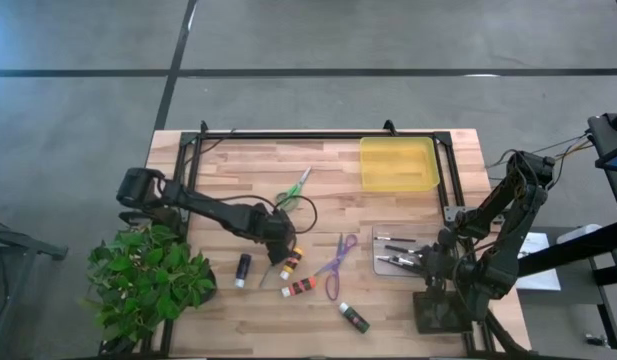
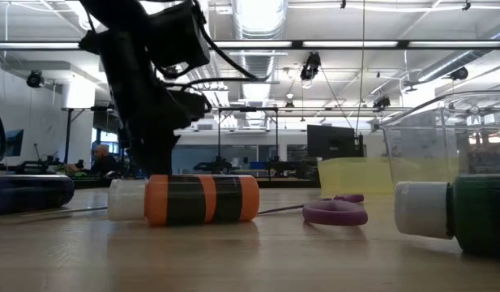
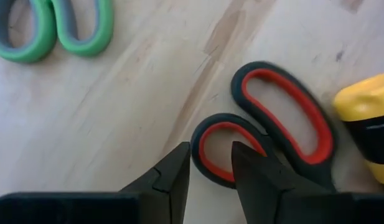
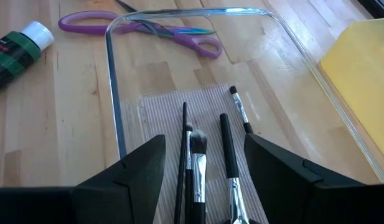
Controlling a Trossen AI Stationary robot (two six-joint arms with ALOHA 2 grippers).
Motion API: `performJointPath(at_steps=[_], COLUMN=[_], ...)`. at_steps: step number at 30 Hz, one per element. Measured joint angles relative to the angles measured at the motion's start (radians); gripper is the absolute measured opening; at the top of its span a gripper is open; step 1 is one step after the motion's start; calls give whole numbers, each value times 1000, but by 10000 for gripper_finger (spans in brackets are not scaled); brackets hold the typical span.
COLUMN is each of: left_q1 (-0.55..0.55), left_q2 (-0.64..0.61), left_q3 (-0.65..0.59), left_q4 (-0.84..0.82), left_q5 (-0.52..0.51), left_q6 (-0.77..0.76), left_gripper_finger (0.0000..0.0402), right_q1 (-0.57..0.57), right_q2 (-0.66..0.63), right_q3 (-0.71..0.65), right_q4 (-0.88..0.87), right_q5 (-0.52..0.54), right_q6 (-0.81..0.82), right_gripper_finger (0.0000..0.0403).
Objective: Pick & Place Paint Supplies
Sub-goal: Put the black scissors into the yellow bin
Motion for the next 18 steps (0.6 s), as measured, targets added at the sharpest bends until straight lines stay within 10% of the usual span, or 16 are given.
performJointPath(at_steps=[10, 18], left_q1=[5, 5], left_q2=[60, 61], left_q3=[5, 5], left_q4=[5, 13], left_q5=[-12, -16], left_q6=[-5, -18], left_gripper_finger=[115, 17], right_q1=[0, 0], right_q2=[0, 0], right_q3=[0, 0], right_q4=[4, 7], right_q5=[0, 0], right_q6=[0, 0], right_gripper_finger=[218, 218])
